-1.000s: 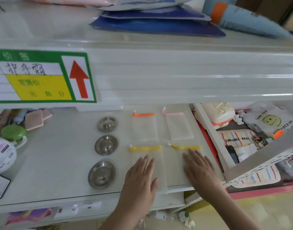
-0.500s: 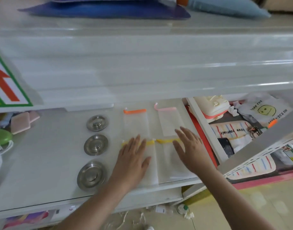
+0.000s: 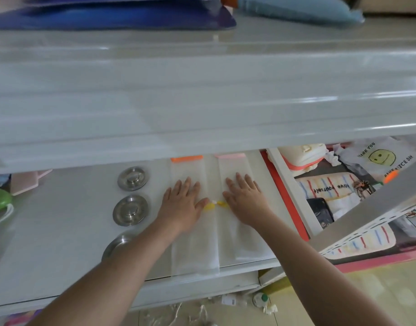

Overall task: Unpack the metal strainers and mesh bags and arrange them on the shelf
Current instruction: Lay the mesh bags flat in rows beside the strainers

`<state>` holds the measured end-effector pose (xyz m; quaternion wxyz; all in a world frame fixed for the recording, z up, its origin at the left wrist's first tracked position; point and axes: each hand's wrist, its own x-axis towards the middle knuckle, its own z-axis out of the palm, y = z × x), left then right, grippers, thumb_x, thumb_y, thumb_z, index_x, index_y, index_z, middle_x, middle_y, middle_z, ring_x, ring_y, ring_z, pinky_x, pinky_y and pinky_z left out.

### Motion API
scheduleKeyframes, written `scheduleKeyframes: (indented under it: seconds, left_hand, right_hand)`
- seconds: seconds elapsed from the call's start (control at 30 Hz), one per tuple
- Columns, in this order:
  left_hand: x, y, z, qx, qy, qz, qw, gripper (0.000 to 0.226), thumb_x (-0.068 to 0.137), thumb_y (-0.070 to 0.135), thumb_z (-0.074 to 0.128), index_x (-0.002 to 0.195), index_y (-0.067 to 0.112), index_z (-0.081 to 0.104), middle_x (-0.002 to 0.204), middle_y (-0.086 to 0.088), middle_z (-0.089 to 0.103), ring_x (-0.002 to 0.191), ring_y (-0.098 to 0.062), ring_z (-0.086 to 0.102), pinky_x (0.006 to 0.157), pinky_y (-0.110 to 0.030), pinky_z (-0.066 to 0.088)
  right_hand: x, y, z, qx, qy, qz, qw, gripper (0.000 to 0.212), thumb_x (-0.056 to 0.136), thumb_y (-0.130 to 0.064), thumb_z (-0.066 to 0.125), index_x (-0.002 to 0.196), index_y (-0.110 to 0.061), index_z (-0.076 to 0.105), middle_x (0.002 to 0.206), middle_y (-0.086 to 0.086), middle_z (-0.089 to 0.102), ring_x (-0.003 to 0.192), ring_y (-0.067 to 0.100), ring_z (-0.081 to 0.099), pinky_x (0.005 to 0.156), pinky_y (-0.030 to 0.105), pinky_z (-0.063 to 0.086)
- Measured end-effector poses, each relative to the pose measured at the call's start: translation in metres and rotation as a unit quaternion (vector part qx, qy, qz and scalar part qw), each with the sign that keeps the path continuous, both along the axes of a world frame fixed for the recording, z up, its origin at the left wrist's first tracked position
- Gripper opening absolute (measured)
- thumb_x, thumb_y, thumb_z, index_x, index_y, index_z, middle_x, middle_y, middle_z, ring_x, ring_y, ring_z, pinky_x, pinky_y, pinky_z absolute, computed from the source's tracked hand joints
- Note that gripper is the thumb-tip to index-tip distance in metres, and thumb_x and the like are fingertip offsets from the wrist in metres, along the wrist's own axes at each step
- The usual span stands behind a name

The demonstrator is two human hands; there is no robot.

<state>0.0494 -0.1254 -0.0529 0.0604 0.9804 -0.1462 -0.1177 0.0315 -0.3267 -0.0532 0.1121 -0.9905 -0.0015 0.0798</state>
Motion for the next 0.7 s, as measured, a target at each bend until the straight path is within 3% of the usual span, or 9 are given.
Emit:
scheduleKeyframes:
  seconds: [0.23,0.37,0.47,0.57,0.7]
  left_hand:
    - [0.001,0.0,0.004,0.0,-0.048,0.012,0.999,0.072,0.097,0.061,0.017,0.158,0.021,0.017,0.168,-0.004,0.01,0.153,-0.025,0.009,0.122,-0.044,0.008]
    - [-0.04,0.001,0.013,-0.065,-0.096,-0.032,0.993,0.087,0.091,0.067,0.001,0.157,0.013,0.021,0.167,-0.005,0.014,0.153,-0.025,0.013,0.121,-0.042,0.012]
    - [-0.081,0.005,0.001,-0.063,-0.089,-0.081,0.991,0.074,0.096,0.059,0.019,0.157,0.017,0.023,0.167,-0.003,0.012,0.153,-0.024,0.012,0.122,-0.04,0.009]
    - [-0.097,0.007,-0.013,-0.033,-0.082,-0.092,0.992,0.067,0.096,0.056,0.032,0.151,0.018,0.039,0.162,-0.007,0.031,0.147,-0.028,0.033,0.113,-0.042,0.015]
    - [-0.094,0.003,-0.019,-0.031,-0.085,-0.066,0.994,0.066,0.096,0.056,0.033,0.149,0.018,0.042,0.16,-0.008,0.036,0.146,-0.029,0.035,0.111,-0.043,0.017]
  right_hand:
    - [0.008,0.009,0.007,0.02,-0.009,0.005,1.0,0.06,0.104,-0.048,0.021,0.158,-0.025,0.015,0.168,0.007,0.005,0.154,0.027,0.0,0.125,0.045,0.005]
    - [-0.034,0.001,0.021,0.091,-0.117,-0.03,0.988,0.056,0.104,-0.043,0.032,0.155,-0.02,0.03,0.165,0.007,0.024,0.153,0.024,0.015,0.124,0.042,0.013]
    - [-0.081,-0.005,0.018,0.063,-0.119,-0.02,0.991,0.055,0.103,-0.044,0.035,0.153,-0.022,0.032,0.163,0.002,0.028,0.152,0.019,0.019,0.122,0.033,0.009]
    - [-0.105,-0.008,0.005,0.026,-0.083,0.007,0.996,0.057,0.103,-0.048,0.029,0.155,-0.025,0.028,0.165,0.0,0.022,0.153,0.017,0.012,0.12,0.029,0.0]
    - [-0.104,-0.001,-0.006,0.007,-0.063,0.048,0.997,0.059,0.102,-0.049,0.024,0.156,-0.026,0.025,0.167,0.001,0.014,0.154,0.018,0.004,0.118,0.029,-0.008]
